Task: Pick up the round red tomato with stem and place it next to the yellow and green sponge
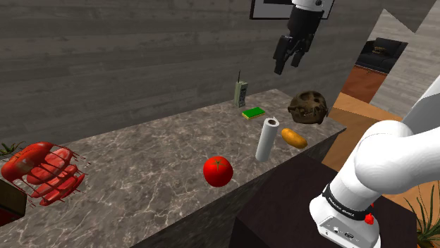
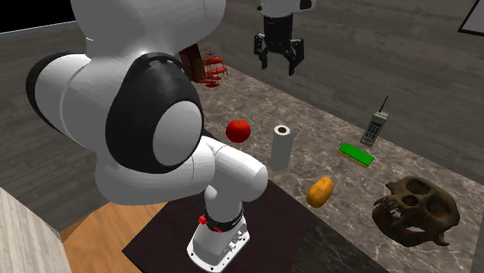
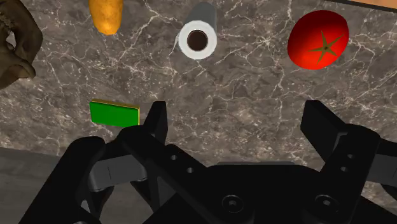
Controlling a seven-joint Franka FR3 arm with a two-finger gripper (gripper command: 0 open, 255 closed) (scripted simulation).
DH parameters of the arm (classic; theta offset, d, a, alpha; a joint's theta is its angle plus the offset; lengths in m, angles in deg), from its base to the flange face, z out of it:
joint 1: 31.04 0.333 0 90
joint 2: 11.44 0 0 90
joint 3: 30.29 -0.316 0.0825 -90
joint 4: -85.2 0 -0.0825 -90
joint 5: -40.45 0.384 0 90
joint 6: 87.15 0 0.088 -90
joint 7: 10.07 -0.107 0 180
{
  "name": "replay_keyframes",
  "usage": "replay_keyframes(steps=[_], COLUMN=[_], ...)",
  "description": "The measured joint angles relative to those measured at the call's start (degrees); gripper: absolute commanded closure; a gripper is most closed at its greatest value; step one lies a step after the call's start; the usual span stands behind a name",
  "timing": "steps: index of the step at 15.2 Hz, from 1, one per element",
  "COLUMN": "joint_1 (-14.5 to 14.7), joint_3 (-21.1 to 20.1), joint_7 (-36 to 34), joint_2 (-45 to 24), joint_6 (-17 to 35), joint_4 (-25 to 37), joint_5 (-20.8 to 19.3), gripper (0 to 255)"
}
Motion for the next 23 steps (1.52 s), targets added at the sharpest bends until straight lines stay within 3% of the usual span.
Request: replay_keyframes(steps=[3, 12, 18, 23], joint_1=[-0.6, -4.3, -8.0, -14.1], joint_3=[-1.8, -16.4, -28.3, -39.2], joint_7=[-3.7, -32.2, -52.1, -69.1], joint_2=[0.9, 2.8, -3.4, -12.7], joint_6=[1.2, 10.7, 19.4, 27.2], joint_4=[-2.2, -13.9, -16.4, -14.9], joint_5=[1.0, 9.7, 15.5, 17.4], gripper=[0, 0, 0, 0])
